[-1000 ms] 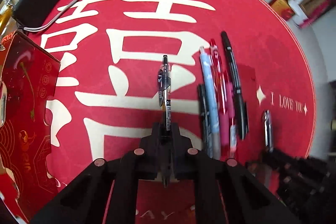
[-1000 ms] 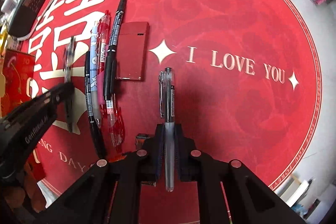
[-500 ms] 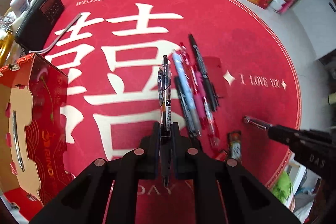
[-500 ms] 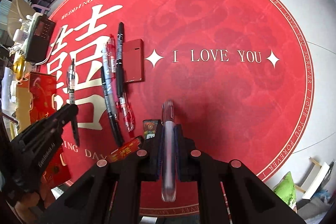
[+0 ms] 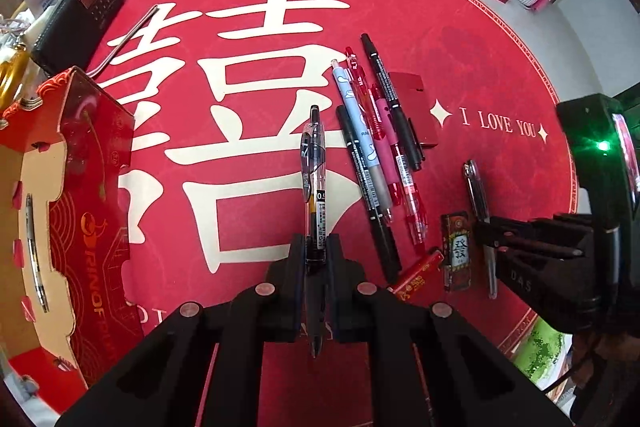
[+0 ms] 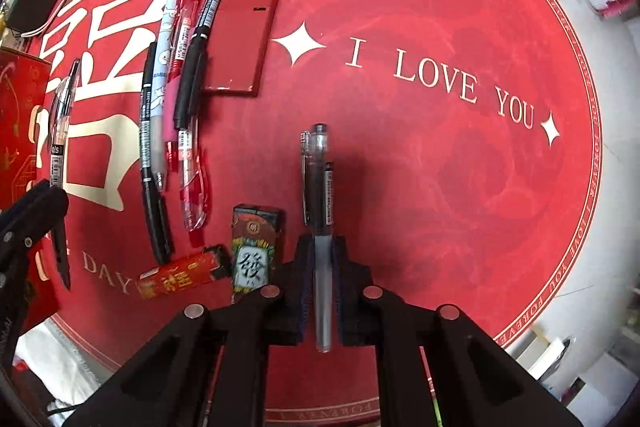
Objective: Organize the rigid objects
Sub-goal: 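Carry both pens into the cardboard box and lower them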
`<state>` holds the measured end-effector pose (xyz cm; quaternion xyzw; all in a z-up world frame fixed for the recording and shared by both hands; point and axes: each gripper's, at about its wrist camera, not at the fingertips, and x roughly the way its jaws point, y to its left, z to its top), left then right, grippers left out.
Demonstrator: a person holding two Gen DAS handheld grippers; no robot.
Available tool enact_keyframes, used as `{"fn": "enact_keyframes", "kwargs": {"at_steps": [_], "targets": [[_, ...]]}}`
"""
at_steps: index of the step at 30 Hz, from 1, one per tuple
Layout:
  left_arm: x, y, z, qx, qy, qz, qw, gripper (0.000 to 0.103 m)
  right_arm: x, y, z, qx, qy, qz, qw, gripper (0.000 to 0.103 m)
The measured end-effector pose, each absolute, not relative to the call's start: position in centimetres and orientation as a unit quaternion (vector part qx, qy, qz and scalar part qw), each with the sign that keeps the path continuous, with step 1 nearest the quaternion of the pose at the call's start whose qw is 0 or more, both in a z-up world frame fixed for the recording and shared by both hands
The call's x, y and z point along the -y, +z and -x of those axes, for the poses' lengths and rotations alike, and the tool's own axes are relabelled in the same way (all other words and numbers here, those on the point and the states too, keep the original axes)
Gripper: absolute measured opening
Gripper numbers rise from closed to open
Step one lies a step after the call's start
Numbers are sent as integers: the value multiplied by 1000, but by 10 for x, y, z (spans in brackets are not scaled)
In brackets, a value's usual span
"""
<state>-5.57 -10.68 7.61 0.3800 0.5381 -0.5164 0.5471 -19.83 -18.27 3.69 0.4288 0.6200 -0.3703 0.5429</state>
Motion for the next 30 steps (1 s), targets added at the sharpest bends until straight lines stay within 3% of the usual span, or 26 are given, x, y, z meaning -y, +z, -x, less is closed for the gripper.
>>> {"fn": "enact_keyframes", "kwargs": {"at_steps": [14,30], "targets": [[87,112,51,-521,-541,-375,543,10,148,129,226,-521,-371,-517,570,11],[44,145,-40,-521,-499,-332,608,10,122,162,103,-517,-307,-477,641,11]]}}
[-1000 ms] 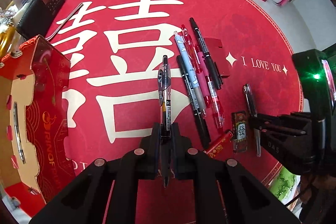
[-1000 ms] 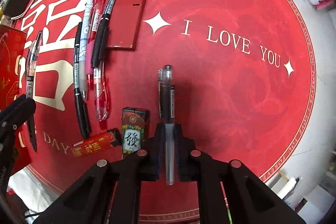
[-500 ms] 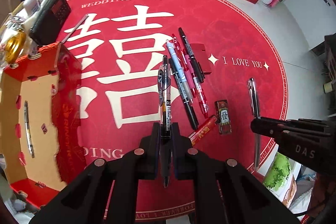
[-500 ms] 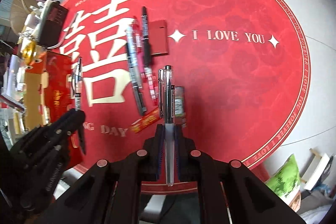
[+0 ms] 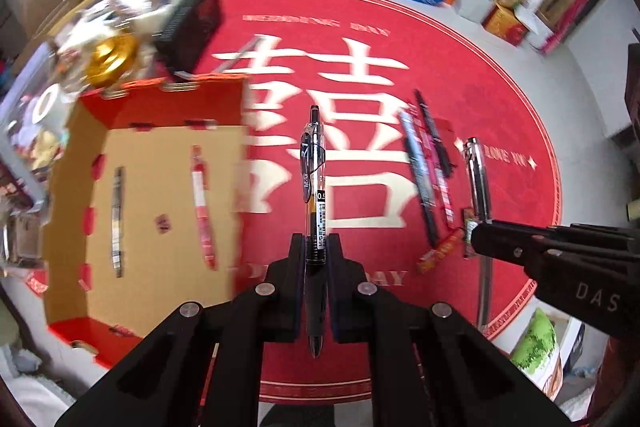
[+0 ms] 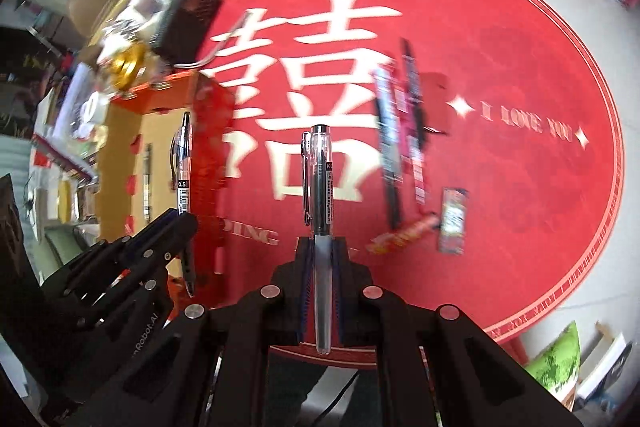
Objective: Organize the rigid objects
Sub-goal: 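Carry both pens into the cardboard box and lower them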
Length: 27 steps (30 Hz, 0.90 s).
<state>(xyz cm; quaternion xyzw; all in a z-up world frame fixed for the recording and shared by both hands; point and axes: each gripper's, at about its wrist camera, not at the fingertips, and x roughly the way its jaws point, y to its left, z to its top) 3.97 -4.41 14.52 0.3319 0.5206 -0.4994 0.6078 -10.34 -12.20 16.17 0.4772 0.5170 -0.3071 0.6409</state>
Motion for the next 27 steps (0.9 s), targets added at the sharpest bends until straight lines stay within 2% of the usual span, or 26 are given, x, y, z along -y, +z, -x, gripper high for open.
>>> {"fn": "enact_keyframes", "kwargs": {"at_steps": [15,27], "targets": [[-20,128,-166,-539,-378,-317,683,10,79,164,-39,-531,-195,-444,695,11],[-26,107,-207,-547,-355,-310,692,10,68,150,-92,-549,-171,-434,694,11]]}}
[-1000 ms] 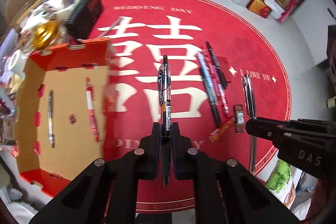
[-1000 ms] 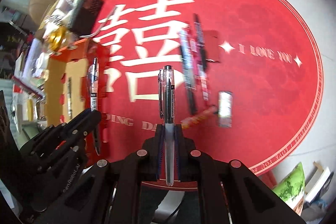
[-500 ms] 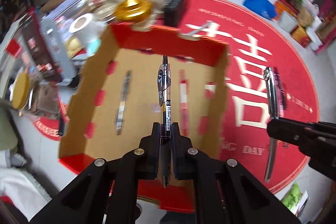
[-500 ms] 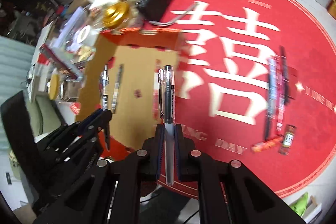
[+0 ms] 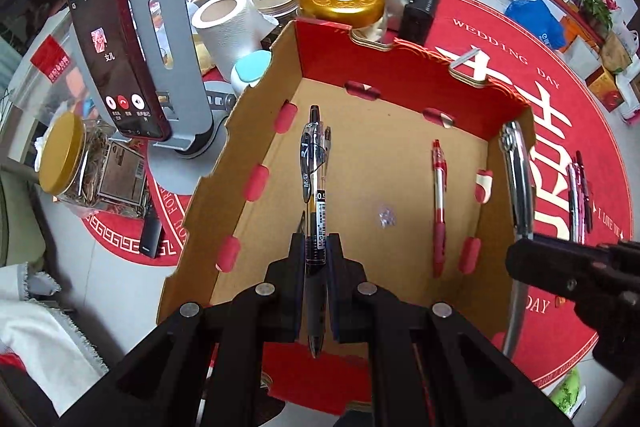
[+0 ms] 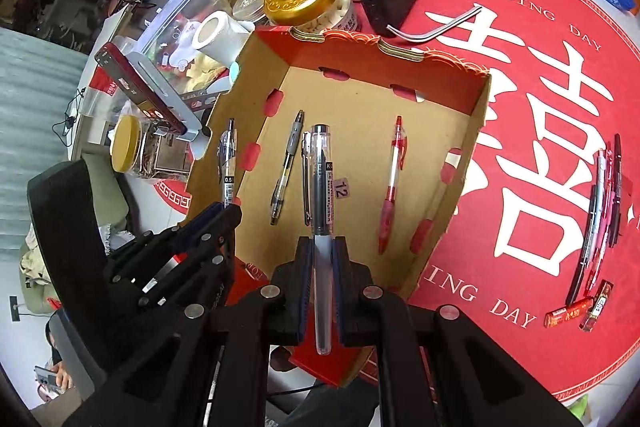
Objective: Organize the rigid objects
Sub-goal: 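Carry both pens into the cardboard box and lower them, then open both grippers to release the pens beside the others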
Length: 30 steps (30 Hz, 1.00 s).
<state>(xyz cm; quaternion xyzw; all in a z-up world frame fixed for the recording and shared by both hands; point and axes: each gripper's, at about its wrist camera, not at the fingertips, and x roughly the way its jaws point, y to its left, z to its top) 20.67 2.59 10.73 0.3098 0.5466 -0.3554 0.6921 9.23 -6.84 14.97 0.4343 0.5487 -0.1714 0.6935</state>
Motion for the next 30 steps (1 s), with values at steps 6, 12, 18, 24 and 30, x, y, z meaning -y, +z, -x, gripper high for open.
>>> {"fn": "enact_keyframes", "kwargs": {"at_steps": [6,12,18,24,30], "targets": [[-16,100,-211,-547,-366,-311,686,10,73,143,-95,-553,-181,-439,685,11],[-5,91,-210,-551,-377,-313,675,10,80,135,-94,-557,-192,-440,677,11],[1,83,-211,-556,-377,-318,669,10,85,128,-94,-560,-198,-441,673,11],[4,75,-211,-558,-375,-319,668,10,88,120,-94,-563,-204,-443,668,11],[10,69,-209,-560,-375,-323,665,10,90,112,-99,-567,-206,-439,665,11]]}}
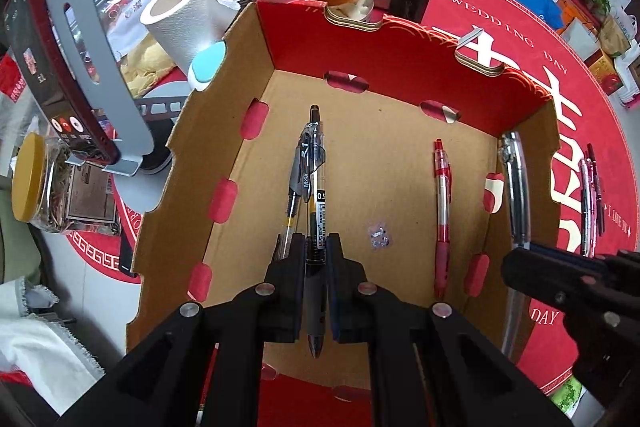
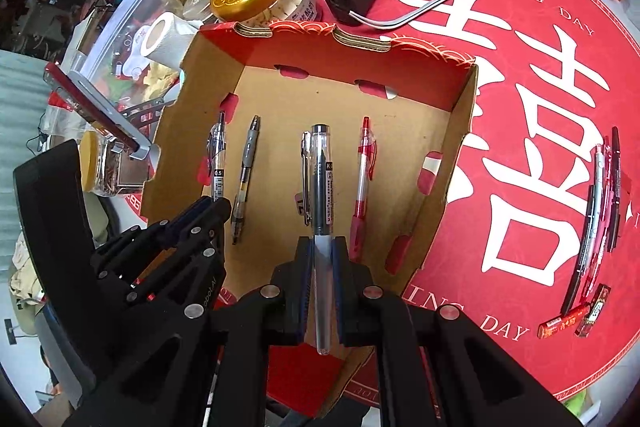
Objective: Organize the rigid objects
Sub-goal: 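Open both grippers to release the pens beside the others, then move both grippers back to the rug over black marker and snack box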
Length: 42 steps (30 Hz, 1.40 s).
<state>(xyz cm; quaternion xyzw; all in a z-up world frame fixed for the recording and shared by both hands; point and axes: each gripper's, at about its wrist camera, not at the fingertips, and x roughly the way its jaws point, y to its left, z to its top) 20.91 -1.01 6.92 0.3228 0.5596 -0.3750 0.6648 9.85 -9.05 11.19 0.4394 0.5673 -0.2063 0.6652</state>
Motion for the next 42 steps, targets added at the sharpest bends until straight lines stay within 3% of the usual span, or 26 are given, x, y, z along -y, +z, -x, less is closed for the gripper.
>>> {"fn": "enact_keyframes", "kwargs": {"at_steps": [32,33,35,36,37,38,39,40,42], "targets": [[24,37,-211,-585,-398,-329,626,11,92,79,-121,-610,-207,-384,661,11],[26,36,-210,-585,-401,-330,623,15,92,77,-122,-611,-207,-384,660,11],[27,34,-209,-587,-406,-334,616,44,94,77,-122,-611,-206,-385,661,12],[27,35,-210,-588,-408,-330,616,70,94,77,-122,-611,-204,-384,662,12],[26,36,-212,-589,-409,-324,617,85,95,78,-122,-611,-204,-380,664,22],[26,38,-213,-589,-409,-320,619,86,95,81,-122,-610,-206,-374,667,56],[25,39,-215,-591,-409,-311,622,89,95,85,-122,-608,-215,-365,672,67],[24,37,-216,-594,-407,-305,624,99,95,92,-121,-596,-219,-359,684,70],[23,31,-217,-597,-397,-300,629,103,95,105,-121,-587,-221,-345,698,78]]}}
